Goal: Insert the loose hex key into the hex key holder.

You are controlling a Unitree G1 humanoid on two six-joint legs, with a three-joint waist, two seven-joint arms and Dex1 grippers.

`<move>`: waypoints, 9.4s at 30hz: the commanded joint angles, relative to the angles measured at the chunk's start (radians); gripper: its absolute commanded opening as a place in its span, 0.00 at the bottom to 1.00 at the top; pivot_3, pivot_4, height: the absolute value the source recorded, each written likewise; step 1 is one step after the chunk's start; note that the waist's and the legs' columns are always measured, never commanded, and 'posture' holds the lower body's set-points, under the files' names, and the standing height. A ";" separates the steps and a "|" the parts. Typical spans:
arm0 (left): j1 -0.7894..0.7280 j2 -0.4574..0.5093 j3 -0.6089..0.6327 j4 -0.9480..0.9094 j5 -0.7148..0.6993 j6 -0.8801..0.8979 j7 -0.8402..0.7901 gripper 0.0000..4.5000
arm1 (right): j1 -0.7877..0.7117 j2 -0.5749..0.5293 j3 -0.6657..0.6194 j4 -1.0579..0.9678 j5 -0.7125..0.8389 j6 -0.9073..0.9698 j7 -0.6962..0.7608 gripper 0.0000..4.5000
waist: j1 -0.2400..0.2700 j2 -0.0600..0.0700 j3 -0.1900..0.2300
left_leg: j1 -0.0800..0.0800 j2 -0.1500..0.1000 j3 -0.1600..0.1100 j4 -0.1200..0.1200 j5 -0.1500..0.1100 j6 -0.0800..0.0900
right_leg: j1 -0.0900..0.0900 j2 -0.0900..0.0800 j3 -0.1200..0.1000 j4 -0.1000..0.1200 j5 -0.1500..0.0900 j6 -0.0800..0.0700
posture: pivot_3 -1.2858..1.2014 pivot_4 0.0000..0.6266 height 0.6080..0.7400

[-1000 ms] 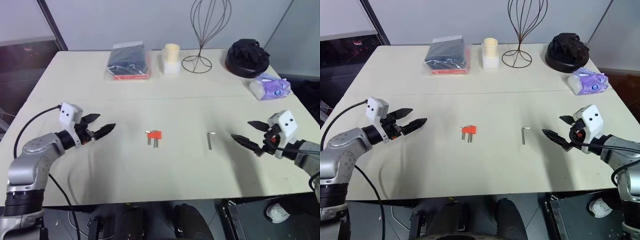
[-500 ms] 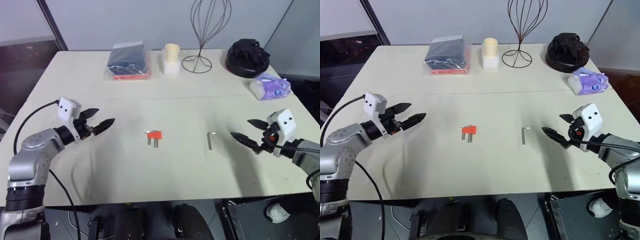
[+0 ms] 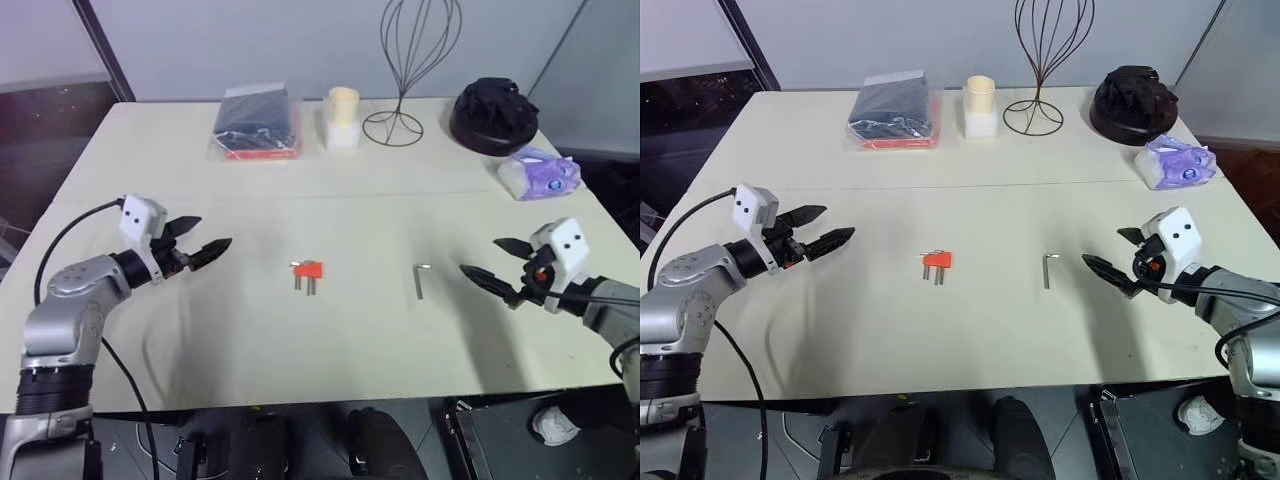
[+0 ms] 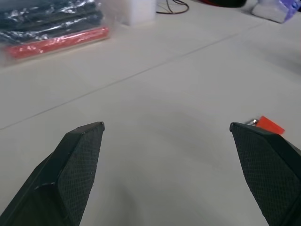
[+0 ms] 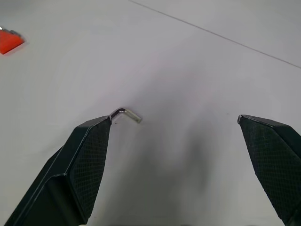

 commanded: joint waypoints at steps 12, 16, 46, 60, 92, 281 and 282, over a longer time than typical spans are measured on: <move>-0.193 0.141 -0.222 0.188 0.121 -0.181 -0.422 1.00 | -0.289 -0.021 0.257 -0.037 0.050 0.065 0.191 0.99 | -0.006 0.000 0.000 | 0.000 0.000 0.000 0.000 0.000 0.000 | 0.000 0.001 0.000 0.000 0.000 0.000 | 0.52 0.24 1.00; -0.322 0.105 -0.289 0.322 0.161 -0.231 -0.510 1.00 | -0.466 0.052 0.444 0.074 -0.026 0.012 0.276 0.99 | -0.003 0.000 0.000 | 0.000 0.000 0.000 0.001 0.000 0.000 | 0.000 0.004 -0.003 0.000 0.000 0.000 | 0.52 0.24 1.00; -0.138 0.113 -0.181 0.084 0.099 -0.124 -0.421 1.00 | -0.863 0.528 0.697 1.031 -0.424 -0.515 0.402 0.99 | -0.023 0.001 0.000 | 0.000 0.000 0.001 0.002 0.000 0.000 | -0.003 0.001 0.000 0.004 0.000 0.000 | 0.52 0.24 1.00; -0.129 0.103 -0.180 0.082 0.095 -0.131 -0.384 1.00 | -0.821 0.537 0.695 1.010 -0.464 -0.554 0.420 0.23 | -0.034 0.001 0.000 | 0.000 0.000 0.000 0.001 0.000 0.000 | -0.003 0.000 0.000 0.004 0.000 0.000 | 0.52 0.24 1.00; -0.579 -0.172 -0.090 0.476 -0.053 0.038 -0.297 1.00 | -0.948 0.329 0.709 0.748 -0.941 -1.203 -0.306 0.23 | -0.035 0.000 0.001 | -0.003 -0.002 0.002 0.001 0.003 -0.005 | -0.007 0.002 -0.001 0.011 0.000 0.000 | 0.52 0.24 1.00; -0.810 -0.339 -0.152 0.818 0.096 -0.254 -0.458 0.00 | -0.803 0.790 0.121 0.248 0.211 -0.010 -0.417 0.01 | -0.012 0.001 0.002 | -0.005 -0.002 0.002 0.001 0.000 0.001 | -0.011 0.002 -0.002 0.014 0.000 0.000 | 0.52 0.24 1.00; -0.804 -0.341 -0.157 0.812 0.099 -0.249 -0.462 0.00 | -0.807 0.790 0.120 0.247 0.213 -0.012 -0.418 0.01 | -0.012 0.001 0.002 | -0.005 -0.002 0.002 0.001 0.000 0.001 | -0.011 0.002 -0.002 0.014 0.000 0.000 | 0.52 0.24 1.00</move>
